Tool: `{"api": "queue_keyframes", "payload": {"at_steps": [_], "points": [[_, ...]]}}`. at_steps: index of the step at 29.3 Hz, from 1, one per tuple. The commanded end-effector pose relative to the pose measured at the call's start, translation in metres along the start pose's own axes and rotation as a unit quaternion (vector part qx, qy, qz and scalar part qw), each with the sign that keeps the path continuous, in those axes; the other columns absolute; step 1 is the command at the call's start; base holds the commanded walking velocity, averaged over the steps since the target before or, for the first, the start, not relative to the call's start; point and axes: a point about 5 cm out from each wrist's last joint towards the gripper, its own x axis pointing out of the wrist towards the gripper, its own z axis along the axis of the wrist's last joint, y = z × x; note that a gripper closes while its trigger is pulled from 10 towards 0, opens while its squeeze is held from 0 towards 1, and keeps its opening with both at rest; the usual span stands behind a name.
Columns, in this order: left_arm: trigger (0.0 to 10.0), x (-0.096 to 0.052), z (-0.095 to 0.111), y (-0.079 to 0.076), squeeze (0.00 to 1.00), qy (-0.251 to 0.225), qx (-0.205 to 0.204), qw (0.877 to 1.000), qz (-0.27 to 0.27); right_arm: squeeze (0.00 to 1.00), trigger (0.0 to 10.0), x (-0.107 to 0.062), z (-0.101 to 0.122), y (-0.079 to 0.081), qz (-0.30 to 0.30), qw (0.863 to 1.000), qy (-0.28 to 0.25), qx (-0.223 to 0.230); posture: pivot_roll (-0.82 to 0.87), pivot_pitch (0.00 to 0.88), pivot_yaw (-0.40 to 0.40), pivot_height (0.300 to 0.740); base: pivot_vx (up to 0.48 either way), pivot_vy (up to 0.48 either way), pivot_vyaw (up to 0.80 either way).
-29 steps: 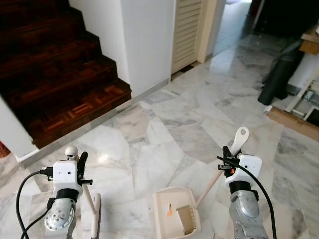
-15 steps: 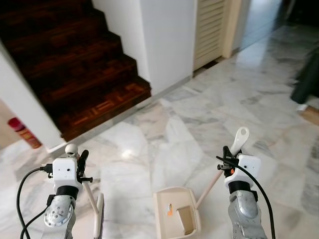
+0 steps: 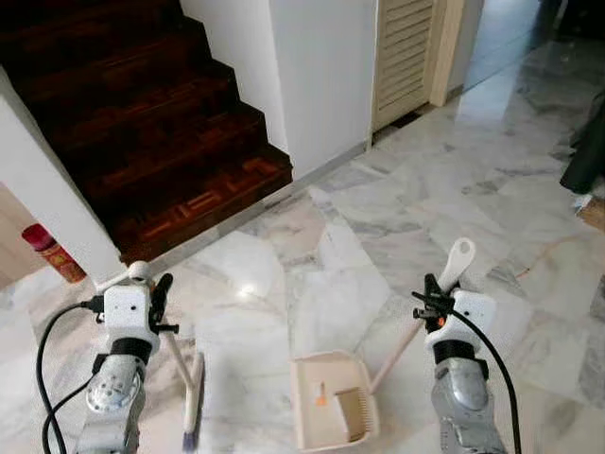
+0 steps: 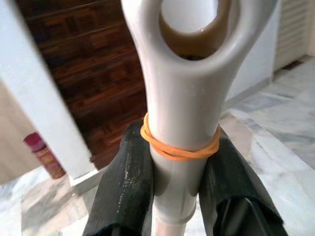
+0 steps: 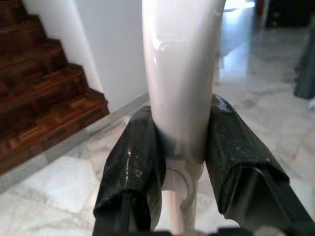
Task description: Sweep floor
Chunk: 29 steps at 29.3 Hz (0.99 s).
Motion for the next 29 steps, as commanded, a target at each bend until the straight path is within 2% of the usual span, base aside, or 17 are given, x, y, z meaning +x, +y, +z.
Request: {"api": "queue_keyframes", "payload": {"at_steps": [1,12,25,29], "points": [[10.0,-0.004,0.003,0.013,0.00,-0.011,0.008,0.999,0.030,0.00,10.0,0.011,0.017,0.015,0.028,0.999,-0.037,0.011,-0.04,0.000,0.064,0.740,0.000,0.292,0.80],[10.0,-0.015,0.001,0.017,0.00,-0.010,0.009,0.999,0.050,0.00,10.0,0.015,0.018,0.020,0.046,0.998,-0.027,0.025,0.00,0.000,0.012,0.740,0.000,0.345,0.07],[10.0,-0.026,-0.002,0.014,0.00,-0.005,0.009,0.999,0.052,0.00,10.0,0.010,0.013,0.022,0.066,0.998,-0.013,0.016,0.01,0.000,0.001,0.740,0.000,0.359,0.00],[10.0,-0.026,-0.001,0.012,0.00,-0.006,0.007,0.999,0.050,0.00,10.0,0.009,0.012,0.022,0.068,0.997,-0.013,0.015,0.01,0.000,0.001,0.740,0.000,0.361,0.62]]}}
